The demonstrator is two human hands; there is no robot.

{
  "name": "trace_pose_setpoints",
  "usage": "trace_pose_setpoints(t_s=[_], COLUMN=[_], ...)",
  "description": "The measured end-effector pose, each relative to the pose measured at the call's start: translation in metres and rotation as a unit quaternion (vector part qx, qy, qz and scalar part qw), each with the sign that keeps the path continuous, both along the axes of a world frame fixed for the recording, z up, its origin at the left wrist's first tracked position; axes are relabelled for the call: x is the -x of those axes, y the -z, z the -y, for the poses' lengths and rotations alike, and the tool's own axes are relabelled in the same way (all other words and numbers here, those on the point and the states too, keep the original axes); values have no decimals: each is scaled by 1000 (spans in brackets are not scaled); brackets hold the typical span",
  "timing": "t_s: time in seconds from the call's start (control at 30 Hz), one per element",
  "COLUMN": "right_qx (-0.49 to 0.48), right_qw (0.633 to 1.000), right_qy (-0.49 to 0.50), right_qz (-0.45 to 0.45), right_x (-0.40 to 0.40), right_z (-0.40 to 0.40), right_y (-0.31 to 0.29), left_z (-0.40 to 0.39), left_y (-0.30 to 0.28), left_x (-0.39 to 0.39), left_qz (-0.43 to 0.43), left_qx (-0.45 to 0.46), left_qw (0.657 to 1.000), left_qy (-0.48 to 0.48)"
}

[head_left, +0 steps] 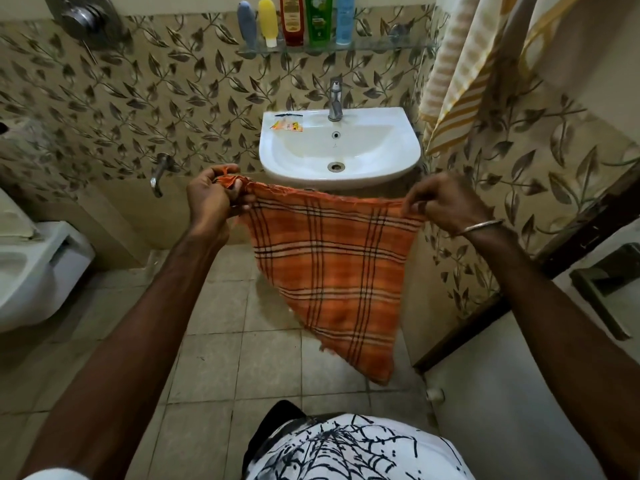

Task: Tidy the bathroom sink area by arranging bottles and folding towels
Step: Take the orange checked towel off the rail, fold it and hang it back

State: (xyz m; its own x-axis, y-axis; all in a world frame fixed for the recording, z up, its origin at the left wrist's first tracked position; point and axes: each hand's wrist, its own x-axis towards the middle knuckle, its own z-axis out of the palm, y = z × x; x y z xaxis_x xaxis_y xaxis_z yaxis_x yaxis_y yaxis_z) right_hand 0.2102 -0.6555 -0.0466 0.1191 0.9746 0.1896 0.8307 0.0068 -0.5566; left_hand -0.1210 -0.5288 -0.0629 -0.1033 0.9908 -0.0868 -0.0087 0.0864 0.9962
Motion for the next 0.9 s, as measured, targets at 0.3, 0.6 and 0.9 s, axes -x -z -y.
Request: trace_pose_setpoints(t_s=[0.3,0.6,0.9], right_qx=[171,192,300], right_qw=[965,840,839], right_qy=[-172,-295,-265], right_qz=[101,412,368], right_x=[-2,41,60], right_z=[-6,-16,-31], right_y=[-4,-5,-4], left_z=[-4,-8,-2], left_y=[2,0,1], left_x=[4,2,2], left_qz=[-1,-17,-41], left_qx=[2,-8,-24], left_qw=[1000,1000,998], left_qy=[-5,19,31])
